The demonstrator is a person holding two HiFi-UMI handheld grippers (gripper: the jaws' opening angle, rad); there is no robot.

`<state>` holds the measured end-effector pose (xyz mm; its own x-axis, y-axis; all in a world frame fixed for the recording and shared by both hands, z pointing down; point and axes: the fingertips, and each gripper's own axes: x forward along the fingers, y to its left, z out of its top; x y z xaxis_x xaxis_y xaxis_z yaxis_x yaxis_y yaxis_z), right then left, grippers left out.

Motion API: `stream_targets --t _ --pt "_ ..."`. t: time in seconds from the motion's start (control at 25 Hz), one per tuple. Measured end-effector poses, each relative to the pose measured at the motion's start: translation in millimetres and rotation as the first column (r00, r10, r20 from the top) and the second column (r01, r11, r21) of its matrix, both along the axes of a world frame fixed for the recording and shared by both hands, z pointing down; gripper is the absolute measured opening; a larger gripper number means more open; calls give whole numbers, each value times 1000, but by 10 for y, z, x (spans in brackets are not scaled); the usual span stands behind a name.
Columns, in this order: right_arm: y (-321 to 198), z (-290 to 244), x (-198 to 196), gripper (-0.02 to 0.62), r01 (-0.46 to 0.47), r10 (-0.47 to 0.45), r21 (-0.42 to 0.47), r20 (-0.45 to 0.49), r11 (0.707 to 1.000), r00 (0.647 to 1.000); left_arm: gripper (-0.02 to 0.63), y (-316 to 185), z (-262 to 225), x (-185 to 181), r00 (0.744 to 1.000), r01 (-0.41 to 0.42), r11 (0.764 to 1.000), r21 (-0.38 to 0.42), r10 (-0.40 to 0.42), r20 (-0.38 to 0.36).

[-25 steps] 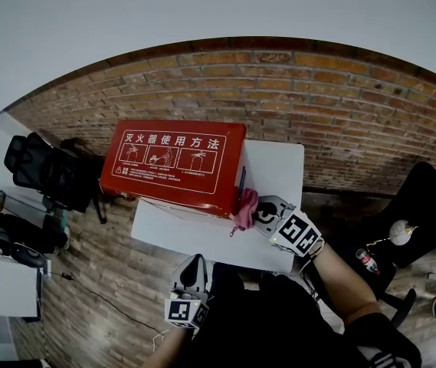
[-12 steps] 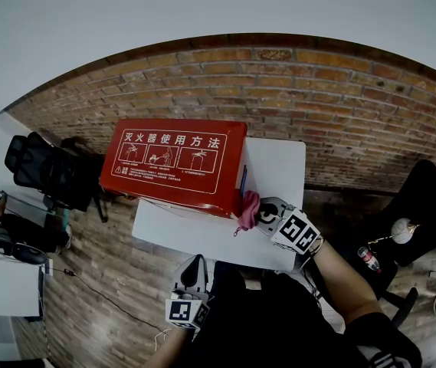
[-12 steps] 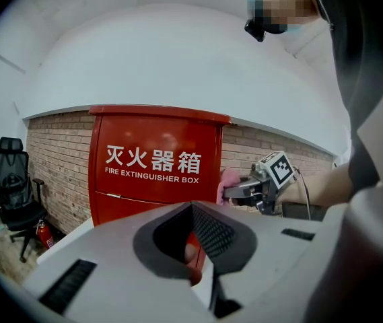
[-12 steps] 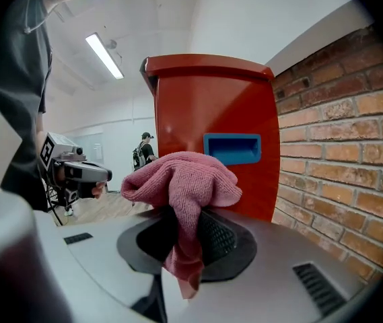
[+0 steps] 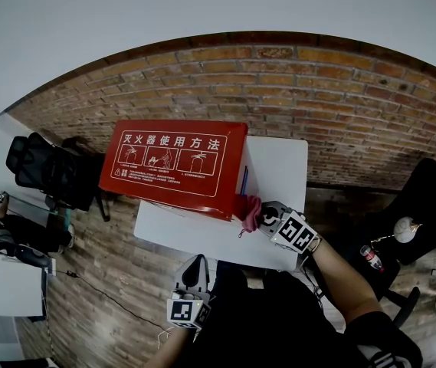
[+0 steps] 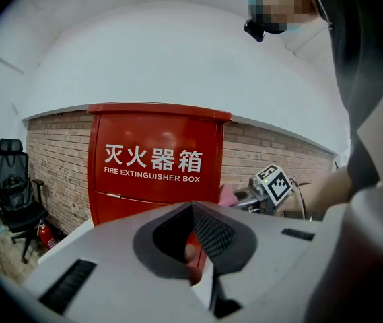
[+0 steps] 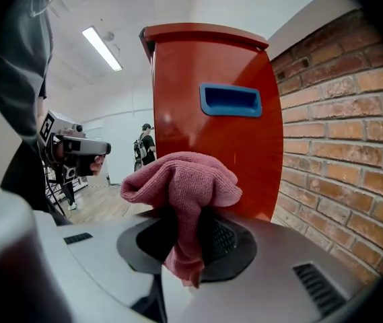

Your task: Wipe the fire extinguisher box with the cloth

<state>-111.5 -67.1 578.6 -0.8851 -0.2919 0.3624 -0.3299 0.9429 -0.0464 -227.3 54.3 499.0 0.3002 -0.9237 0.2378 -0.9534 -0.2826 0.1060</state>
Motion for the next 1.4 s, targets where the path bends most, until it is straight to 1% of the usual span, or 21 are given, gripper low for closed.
stream_targets --t 0.4,0.56,0.76,1.12,1.4 --pt "9 290 -5 88 12 -14 -43 -38 999 999 17 -36 41 -29 1000 -2 1000 -17 2 16" --pt "26 473 -12 89 17 -21 -50 -72 999 997 17 -53 71 -33 1000 -3 1000 -30 3 21" --pt "31 685 -19 88 12 -19 -80 -92 997 996 17 -64 103 -40 1000 -9 999 -40 11 29" --pt "17 1094 -15 88 -4 -10 -86 -162 996 987 17 -57 141 -92 999 -6 999 -50 8 40" --pt "2 1326 -5 89 -8 -16 -111 -213 994 977 17 -72 168 -112 999 -2 998 -66 5 51"
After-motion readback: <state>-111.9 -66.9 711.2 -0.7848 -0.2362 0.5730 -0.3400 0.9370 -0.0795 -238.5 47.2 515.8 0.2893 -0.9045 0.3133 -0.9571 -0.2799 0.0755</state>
